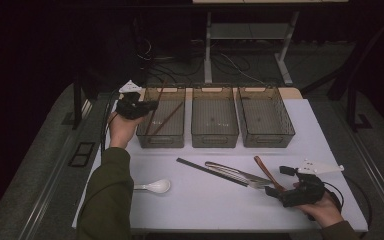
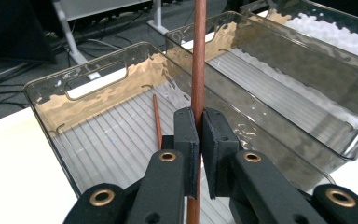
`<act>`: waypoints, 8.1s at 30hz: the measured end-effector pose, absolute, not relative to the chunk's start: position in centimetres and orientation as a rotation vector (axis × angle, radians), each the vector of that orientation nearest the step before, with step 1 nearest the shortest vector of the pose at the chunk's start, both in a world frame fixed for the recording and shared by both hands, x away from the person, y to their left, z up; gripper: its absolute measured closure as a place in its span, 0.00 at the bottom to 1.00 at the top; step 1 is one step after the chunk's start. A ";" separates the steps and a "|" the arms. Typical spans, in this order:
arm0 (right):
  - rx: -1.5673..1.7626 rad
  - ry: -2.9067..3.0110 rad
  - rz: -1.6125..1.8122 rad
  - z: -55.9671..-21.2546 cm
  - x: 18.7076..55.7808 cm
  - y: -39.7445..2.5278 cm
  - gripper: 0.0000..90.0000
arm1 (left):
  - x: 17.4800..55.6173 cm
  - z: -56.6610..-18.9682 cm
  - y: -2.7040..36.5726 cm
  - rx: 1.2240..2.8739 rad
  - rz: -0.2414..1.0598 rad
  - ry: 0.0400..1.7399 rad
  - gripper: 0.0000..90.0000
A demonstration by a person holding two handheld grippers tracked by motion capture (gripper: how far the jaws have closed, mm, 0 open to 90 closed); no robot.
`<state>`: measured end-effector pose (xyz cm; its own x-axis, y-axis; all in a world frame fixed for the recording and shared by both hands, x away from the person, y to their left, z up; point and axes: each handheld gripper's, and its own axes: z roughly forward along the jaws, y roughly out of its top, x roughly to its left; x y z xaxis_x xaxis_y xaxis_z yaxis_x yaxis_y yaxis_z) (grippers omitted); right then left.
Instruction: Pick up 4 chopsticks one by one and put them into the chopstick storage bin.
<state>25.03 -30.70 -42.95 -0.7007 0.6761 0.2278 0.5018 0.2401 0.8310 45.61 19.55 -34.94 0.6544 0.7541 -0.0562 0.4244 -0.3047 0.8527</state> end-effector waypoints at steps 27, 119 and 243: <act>1.108 2.324 1.447 -42.8 25.0 -30.9 0.01 | 44.7 -35.4 17.1 1.905 0.385 0.912 0.37; 1.100 2.321 1.460 -42.6 24.9 -30.9 0.01 | 33.7 -44.4 1.8 2.343 0.114 0.545 0.99; 0.651 2.777 1.126 -43.5 31.1 -15.2 0.96 | 26.7 -42.7 16.5 2.029 0.211 0.631 0.00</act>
